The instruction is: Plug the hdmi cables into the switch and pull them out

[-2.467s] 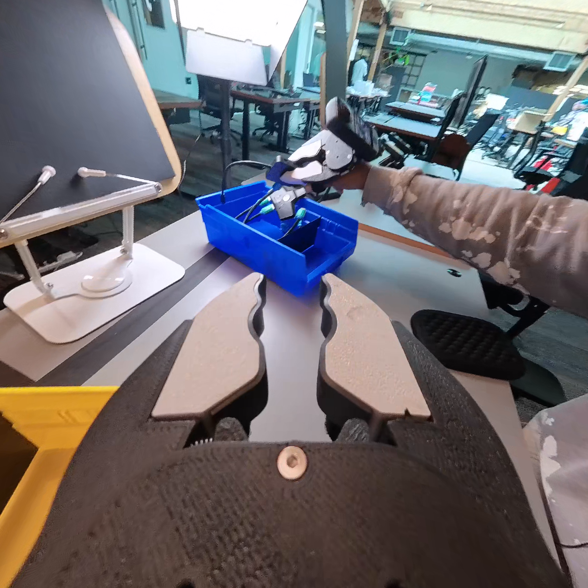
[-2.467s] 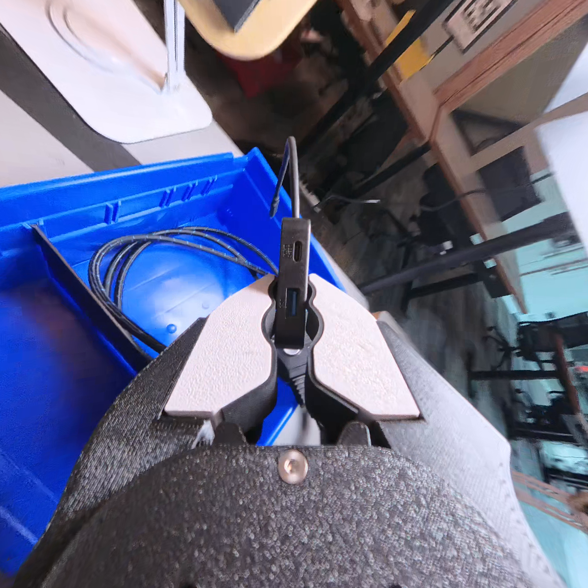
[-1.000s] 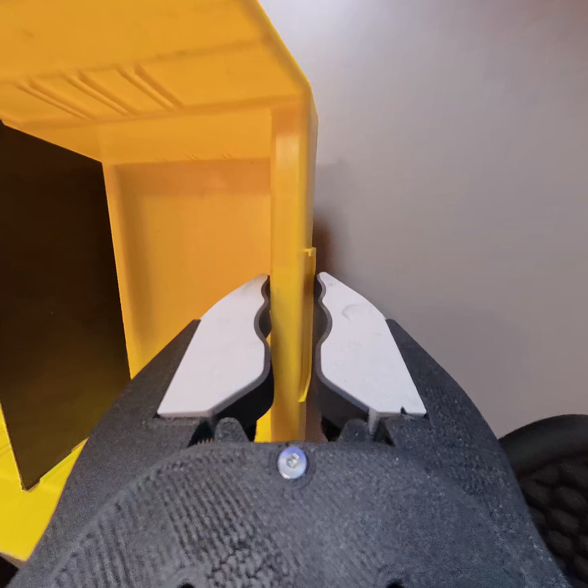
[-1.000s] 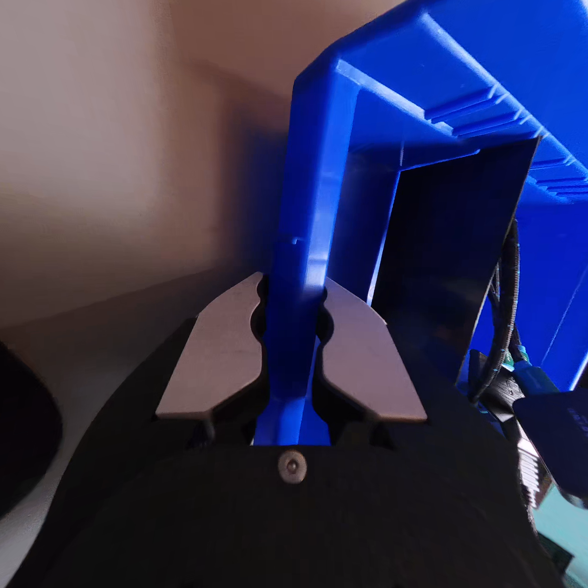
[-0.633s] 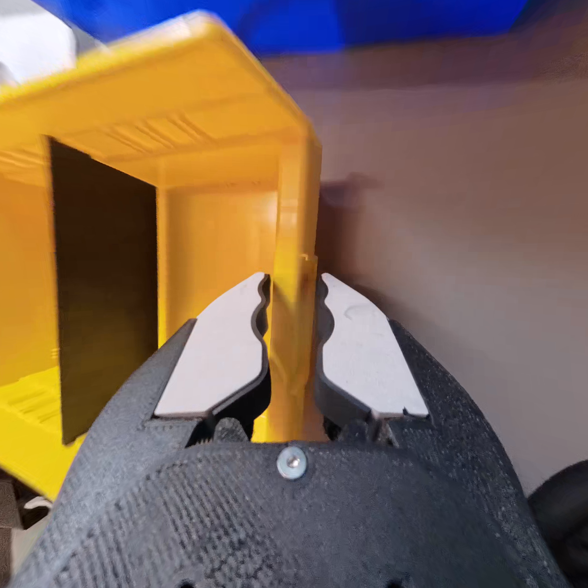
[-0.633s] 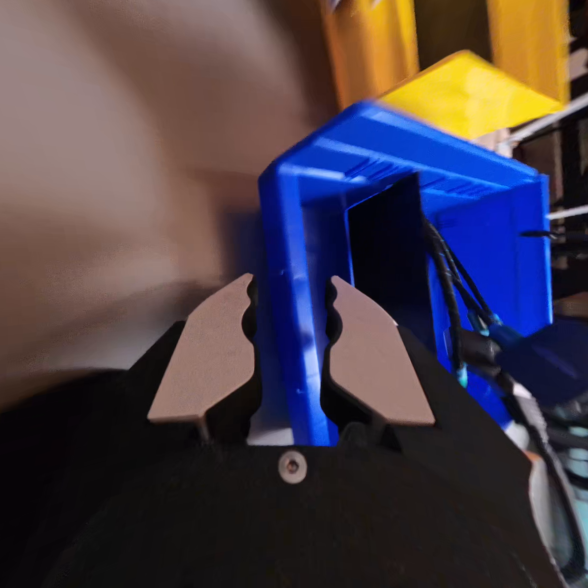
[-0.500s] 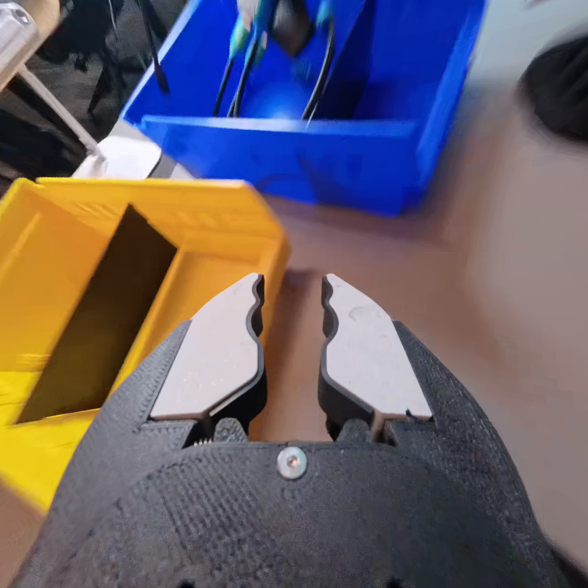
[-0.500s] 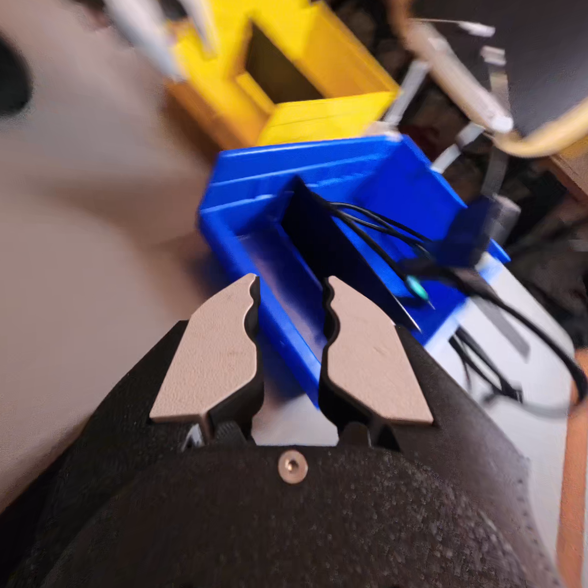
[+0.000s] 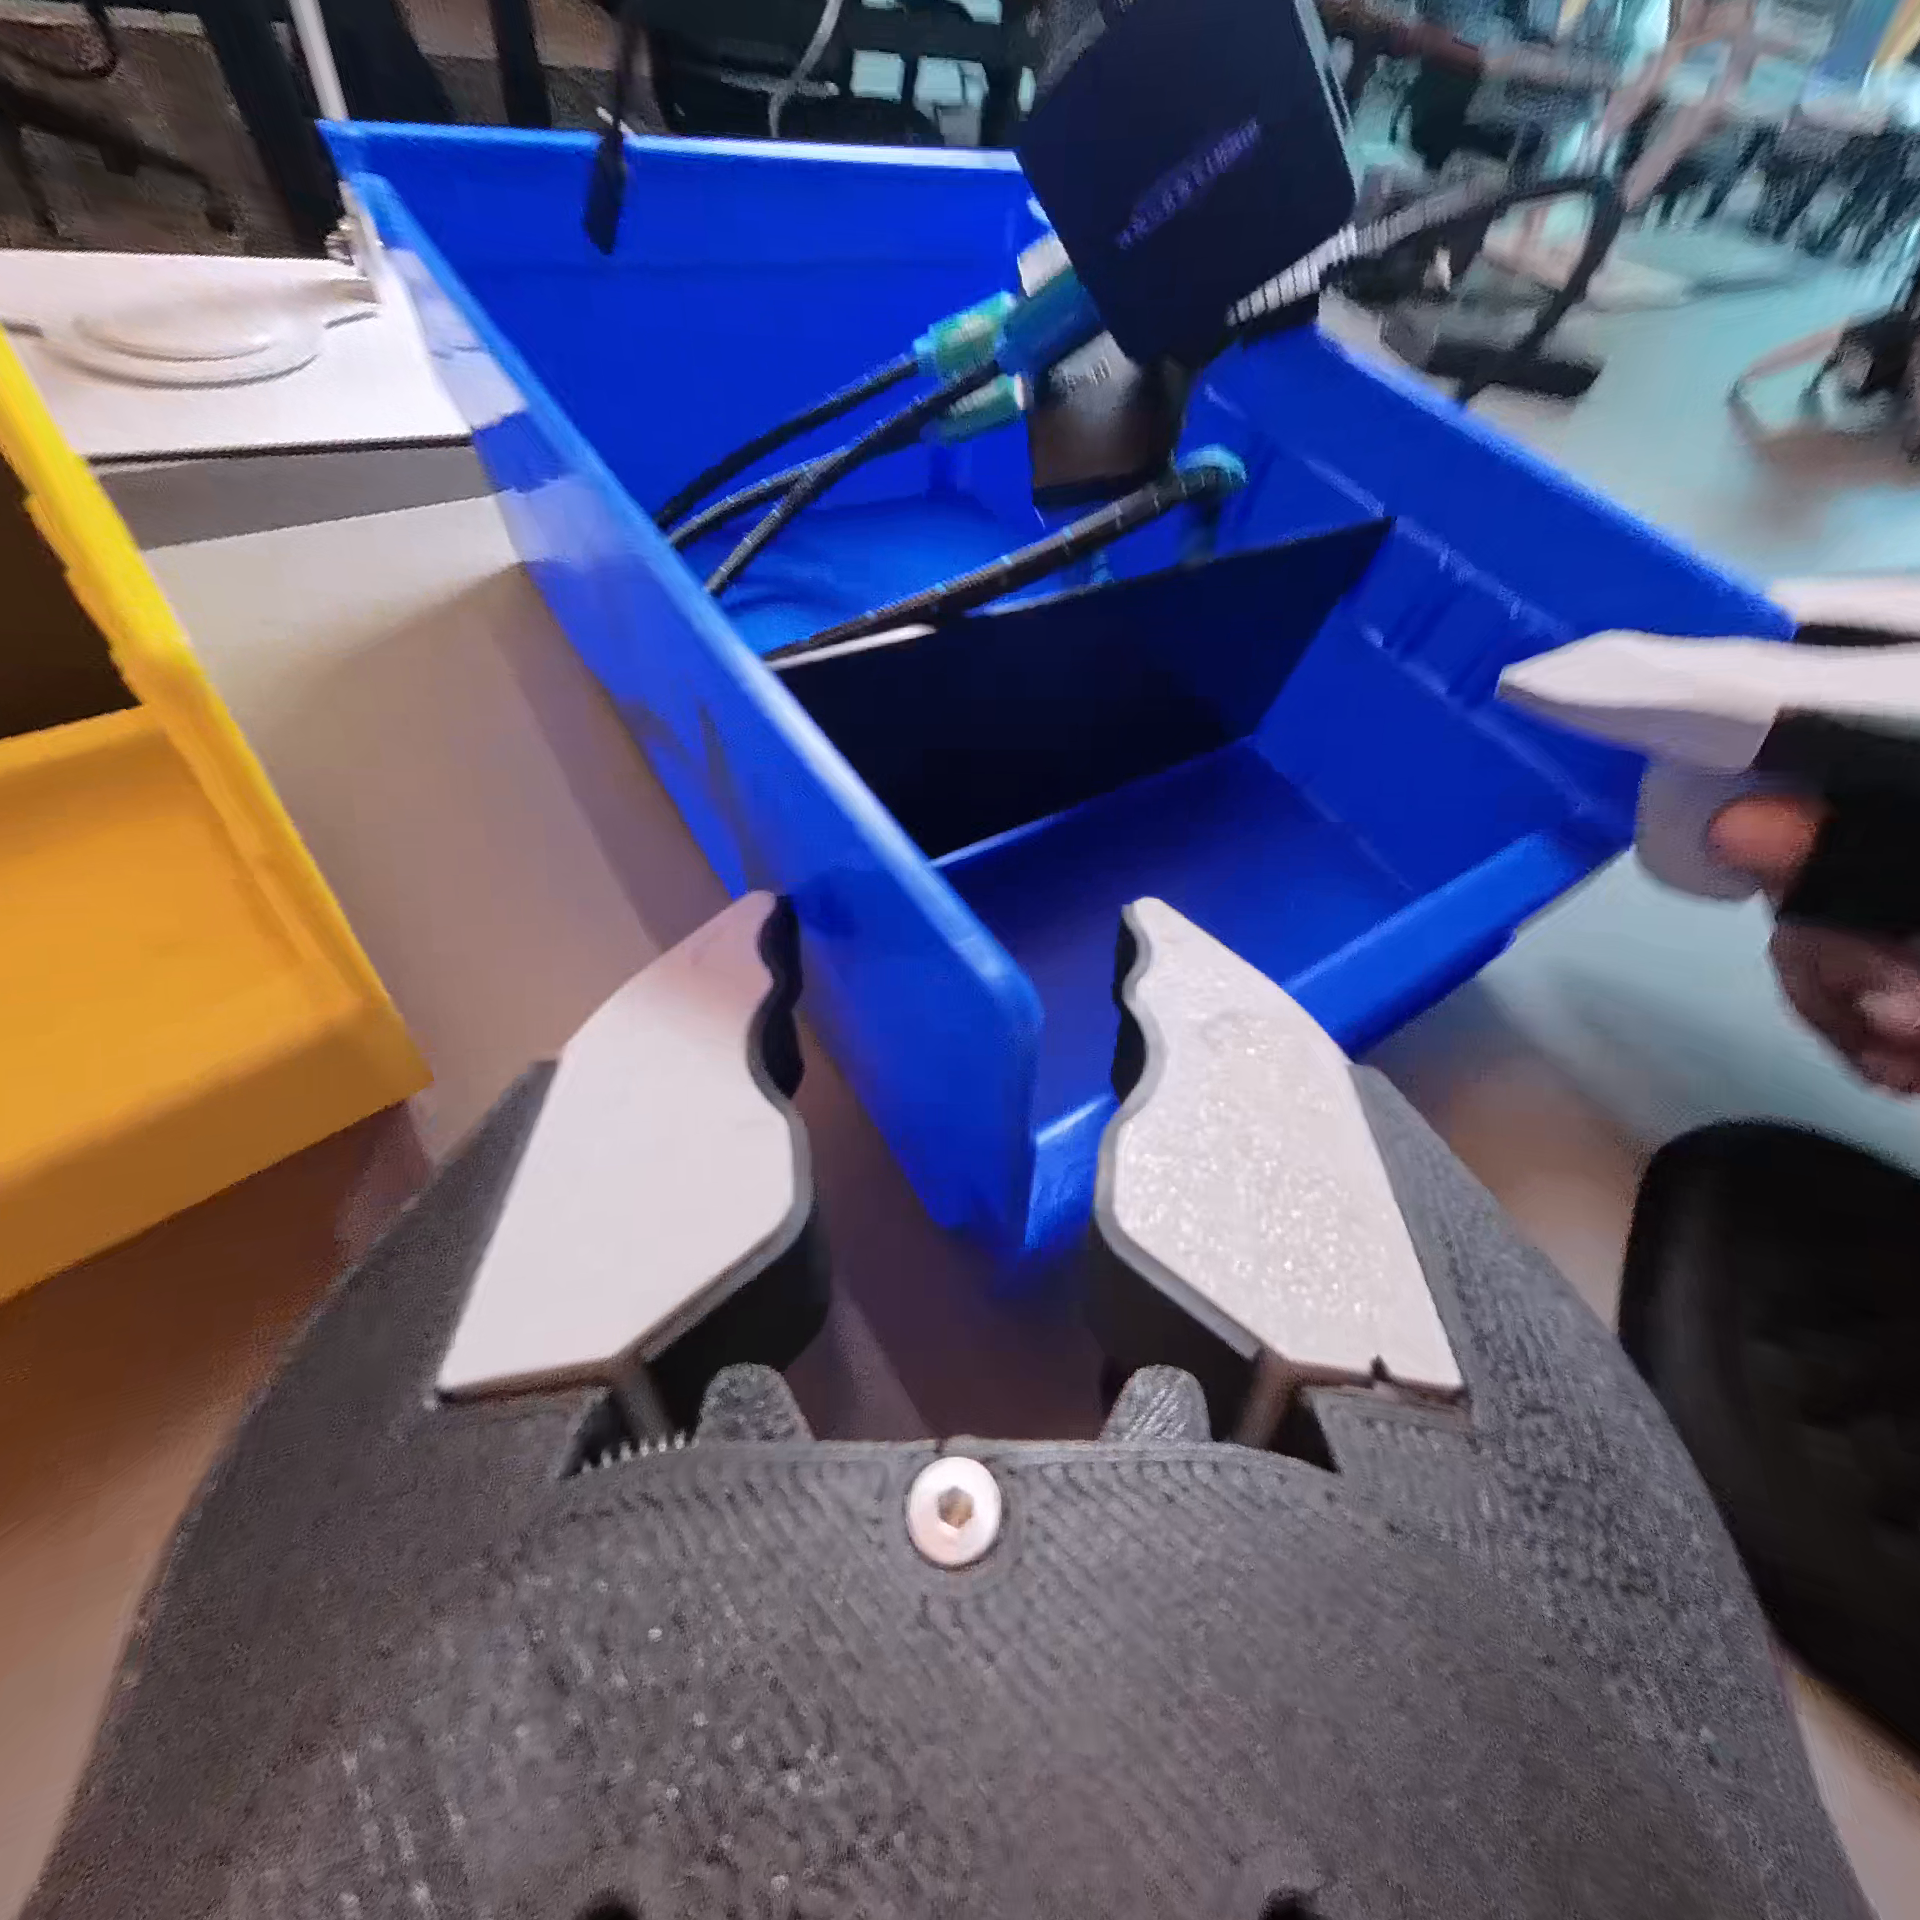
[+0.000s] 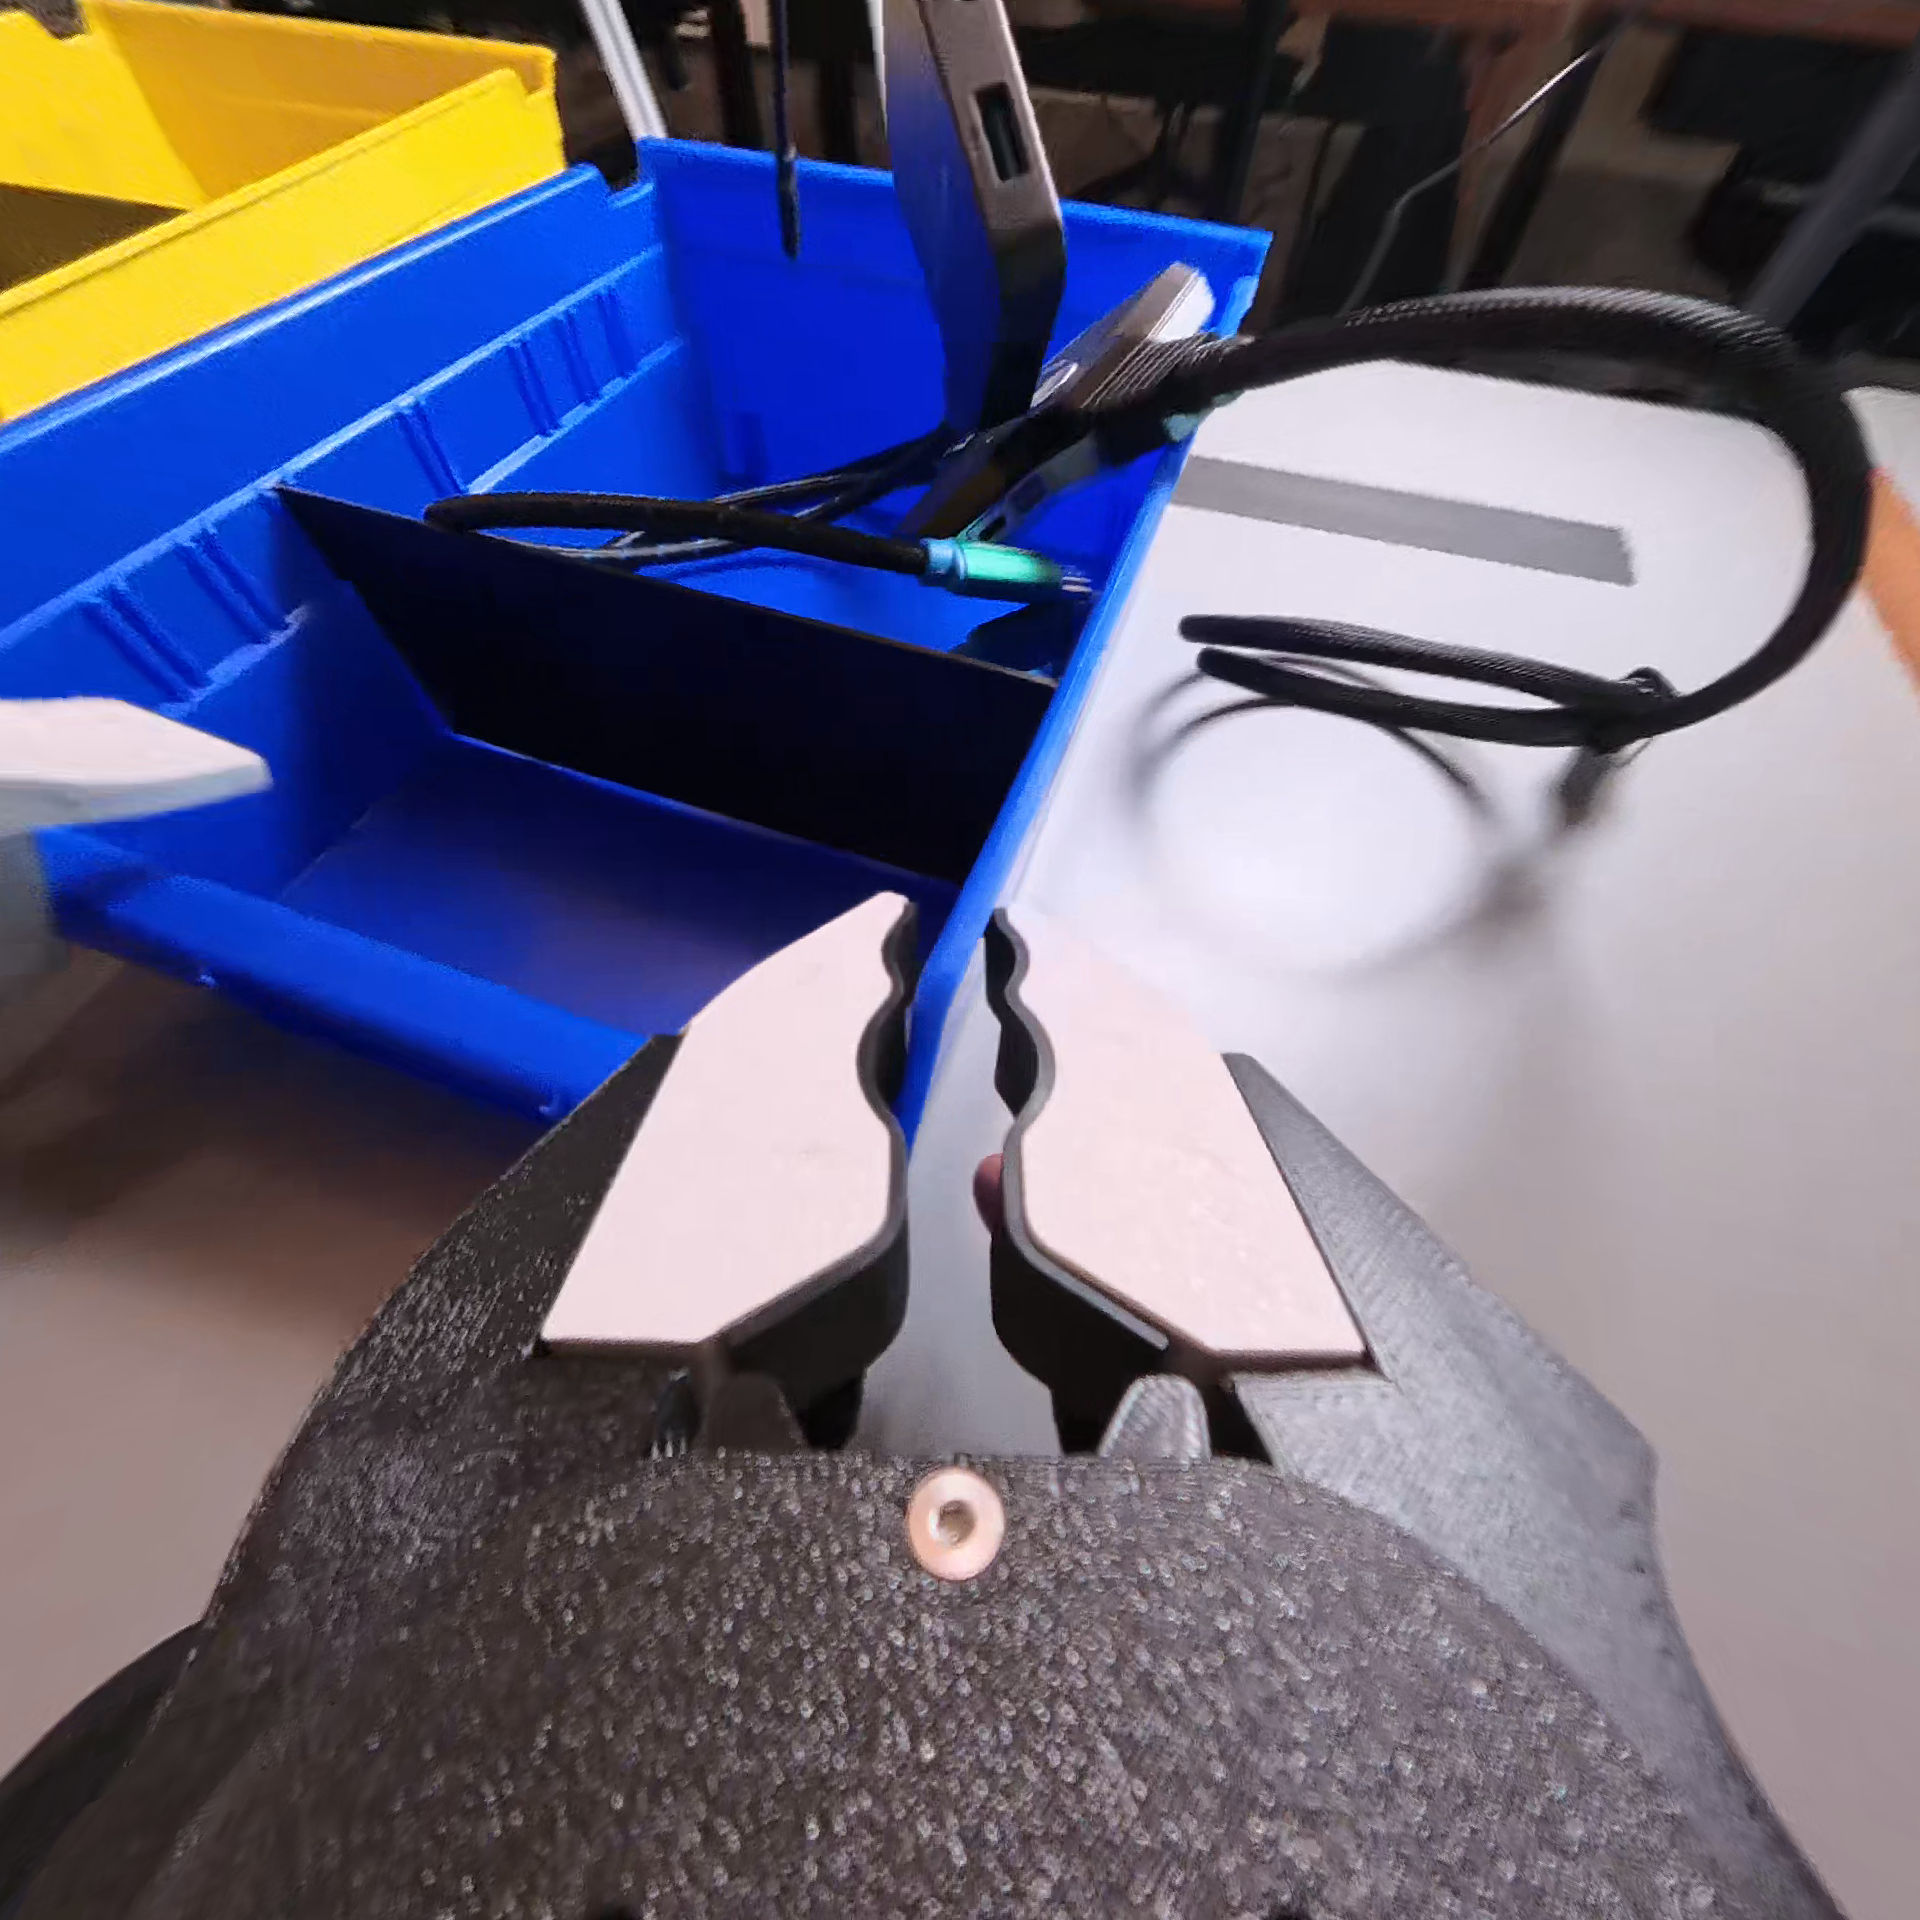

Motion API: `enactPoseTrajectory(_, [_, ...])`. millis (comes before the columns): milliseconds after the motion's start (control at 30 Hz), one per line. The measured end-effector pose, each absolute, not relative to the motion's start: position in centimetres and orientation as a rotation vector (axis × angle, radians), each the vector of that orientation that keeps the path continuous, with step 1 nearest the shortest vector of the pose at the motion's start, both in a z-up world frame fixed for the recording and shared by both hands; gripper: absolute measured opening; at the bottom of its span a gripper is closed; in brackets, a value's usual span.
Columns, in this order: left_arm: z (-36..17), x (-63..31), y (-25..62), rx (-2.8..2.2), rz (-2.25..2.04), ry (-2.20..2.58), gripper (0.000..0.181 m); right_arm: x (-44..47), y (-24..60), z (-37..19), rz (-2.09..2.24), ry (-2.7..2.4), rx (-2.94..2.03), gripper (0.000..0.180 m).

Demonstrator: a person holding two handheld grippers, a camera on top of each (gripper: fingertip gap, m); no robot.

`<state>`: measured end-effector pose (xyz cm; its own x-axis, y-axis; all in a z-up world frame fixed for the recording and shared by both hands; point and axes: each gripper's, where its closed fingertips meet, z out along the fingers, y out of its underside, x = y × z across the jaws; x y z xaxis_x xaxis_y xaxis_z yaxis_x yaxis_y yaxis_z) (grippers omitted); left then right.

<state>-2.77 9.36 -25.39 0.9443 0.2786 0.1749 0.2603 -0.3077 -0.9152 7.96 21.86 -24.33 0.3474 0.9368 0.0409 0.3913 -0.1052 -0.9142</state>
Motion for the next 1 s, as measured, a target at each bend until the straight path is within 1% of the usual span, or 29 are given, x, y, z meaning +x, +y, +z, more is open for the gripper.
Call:
enactPoseTrajectory(133, [-23.7, -3.0, 8.9, -1.84, 0.041, -0.426, 0.032, 9.0, 21.9, -23.7, 0.702, -1.167, -1.659, 0.01])
enactPoseTrajectory(267, [-21.9, -2.7, 8.7, -1.811, 0.08, -0.374, 0.026, 10.2, 20.9, -21.0, 0.661, -1.122, -1.575, 0.011])
enactPoseTrajectory(467, [-14.4, -3.7, 4.1, -1.688, 0.163, -0.335, 0.02, 9.4, 15.2, -13.0, 0.698, -1.144, -1.398, 0.015])
enactPoseTrajectory(600, [-9.3, -7.0, -2.9, -1.632, 0.256, -0.404, 0.016, 5.6, 8.4, -7.3, 0.808, -1.208, -1.243, 0.017])
enactPoseTrajectory(733, [-6.2, -10.6, -12.2, -1.565, 0.367, -0.507, 0.015, 0.5, 0.5, -4.0, 0.944, -1.275, -1.109, 0.018])
enactPoseTrajectory(867, [-5.0, -13.6, -22.2, -1.513, 0.522, -0.621, 0.015, -4.7, -7.8, -3.7, 1.077, -1.348, -1.011, 0.018])
enactPoseTrajectory(1000, [-6.9, -16.7, -30.8, -1.501, 0.617, -0.758, 0.014, -9.8, -15.0, -5.9, 1.187, -1.445, -0.968, 0.018])
